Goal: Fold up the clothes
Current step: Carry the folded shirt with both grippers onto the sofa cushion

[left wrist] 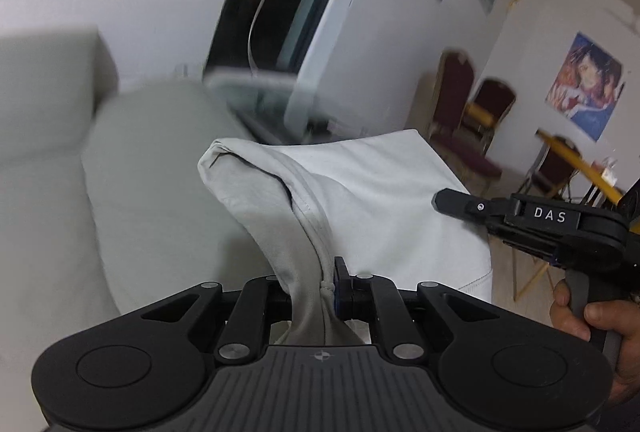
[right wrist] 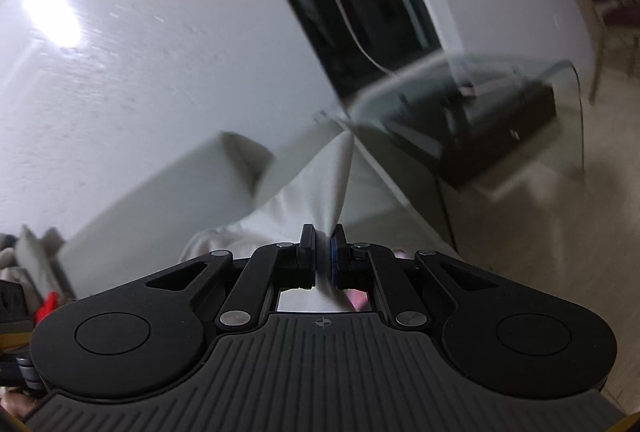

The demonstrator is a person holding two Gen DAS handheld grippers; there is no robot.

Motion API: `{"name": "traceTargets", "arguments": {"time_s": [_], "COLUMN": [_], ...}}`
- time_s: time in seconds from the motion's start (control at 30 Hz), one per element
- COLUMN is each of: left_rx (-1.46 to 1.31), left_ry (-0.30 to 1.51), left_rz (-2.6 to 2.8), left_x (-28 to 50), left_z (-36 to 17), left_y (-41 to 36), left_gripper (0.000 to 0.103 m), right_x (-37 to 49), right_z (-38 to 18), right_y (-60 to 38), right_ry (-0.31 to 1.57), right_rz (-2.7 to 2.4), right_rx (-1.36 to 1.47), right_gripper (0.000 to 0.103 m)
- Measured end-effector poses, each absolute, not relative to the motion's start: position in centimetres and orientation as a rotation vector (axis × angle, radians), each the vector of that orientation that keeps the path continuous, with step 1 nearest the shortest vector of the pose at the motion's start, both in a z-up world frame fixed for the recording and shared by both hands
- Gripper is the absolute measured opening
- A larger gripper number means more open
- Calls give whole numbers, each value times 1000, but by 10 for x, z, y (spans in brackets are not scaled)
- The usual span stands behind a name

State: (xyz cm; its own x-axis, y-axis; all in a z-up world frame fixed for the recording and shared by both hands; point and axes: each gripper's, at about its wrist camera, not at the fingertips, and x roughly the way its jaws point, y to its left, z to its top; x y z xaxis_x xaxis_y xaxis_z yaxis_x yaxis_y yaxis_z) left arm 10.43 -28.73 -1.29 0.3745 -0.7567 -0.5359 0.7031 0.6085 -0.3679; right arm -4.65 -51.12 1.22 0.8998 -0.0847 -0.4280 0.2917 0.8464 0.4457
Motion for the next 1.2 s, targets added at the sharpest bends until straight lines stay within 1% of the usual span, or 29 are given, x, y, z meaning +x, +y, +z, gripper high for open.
{"name": "traceTargets", "arguments": {"time_s": [0.07, 0.2, 0.23, 0.27, 0.3, 0.33, 0.37, 0.4, 0.43, 0.5, 0.53, 0.57, 0.6, 0.63, 0.67, 0.7, 0.73, 0.8, 0.83, 0.9, 0.93, 1.07, 1.13, 1.17, 1.2], "left_rx": [-85, -103, -110, -99, -80, -74, -74, -74, -112, -155, -157, -153, -148, -144, -112, -69, -6, 130, 174, 225, 242, 281, 300, 293, 287], "left_ry": [773, 827, 854, 892, 931, 968, 1004, 1040, 1055, 1040, 1016, 990, 964, 939, 926, 918, 904, 903, 936, 996, 1002, 1048, 1035, 1027, 1019], "left_rz": [-920, -882, -863, -829, -789, -748, -706, -664, -662, -672, -685, -718, -759, -799, -846, -896, -933, -966, -972, -968, -954, -860, -829, -819, -809], "left_x": [126, 160, 172, 182, 191, 198, 204, 210, 211, 205, 199, 192, 184, 176, 169, 163, 155, 141, 138, 135, 133, 128, 121, 117, 114], "left_z": [-29, -51, -58, -65, -71, -77, -83, -89, -91, -85, -80, -76, -72, -68, -66, -66, -66, -72, -80, -92, -94, -88, -81, -76, -70], "left_y": [-299, -302, -306, -310, -314, -313, -309, -306, -298, -283, -278, -276, -276, -276, -282, -289, -299, -322, -331, -344, -346, -338, -328, -323, -318], "left_gripper": [10, 11, 15, 22, 34, 36, 36, 39, 39, 39, 36, 34, 25, 10, 7, 8, 7, 7, 7, 6, 8, 10, 10, 12, 16], "right_x": [-22, 32, 46, 57, 68, 75, 83, 80, 76, 58, 49, 40, 33, 25, 21, 14, 8, 9, 10, 12, 13, 8, 5, 3, 0], "right_z": [-9, -31, -36, -44, -52, -61, -70, -74, -77, -72, -68, -64, -62, -60, -60, -60, -60, -66, -70, -76, -80, -100, -105, -102, -98], "right_y": [-521, -545, -550, -554, -559, -564, -569, -571, -574, -573, -571, -569, -566, -563, -558, -550, -541, -526, -518, -506, -503, -502, -504, -504, -504], "right_ry": [453, 494, 504, 529, 556, 601, 647, 658, 668, 621, 604, 594, 600, 606, 625, 638, 651, 701, 726, 776, 822, 1012, 1060, 1062, 1064], "right_rz": [-231, -272, -281, -304, -326, -374, -423, -454, -485, -494, -505, -509, -487, -464, -426, -390, -355, -323, -308, -298, -303, -368, -383, -391, -398], "right_rx": [546, 570, 574, 586, 598, 623, 649, 664, 678, 649, 629, 612, 609, 607, 604, 587, 570, 491, 451, 382, 360, 342, 345, 348, 352], "right_gripper": [6, 6, 6, 7, 11, 28, 40, 42, 42, 49, 52, 52, 52, 49, 37, 29, 19, 18, 18, 18, 18, 21, 23, 23, 23]}}
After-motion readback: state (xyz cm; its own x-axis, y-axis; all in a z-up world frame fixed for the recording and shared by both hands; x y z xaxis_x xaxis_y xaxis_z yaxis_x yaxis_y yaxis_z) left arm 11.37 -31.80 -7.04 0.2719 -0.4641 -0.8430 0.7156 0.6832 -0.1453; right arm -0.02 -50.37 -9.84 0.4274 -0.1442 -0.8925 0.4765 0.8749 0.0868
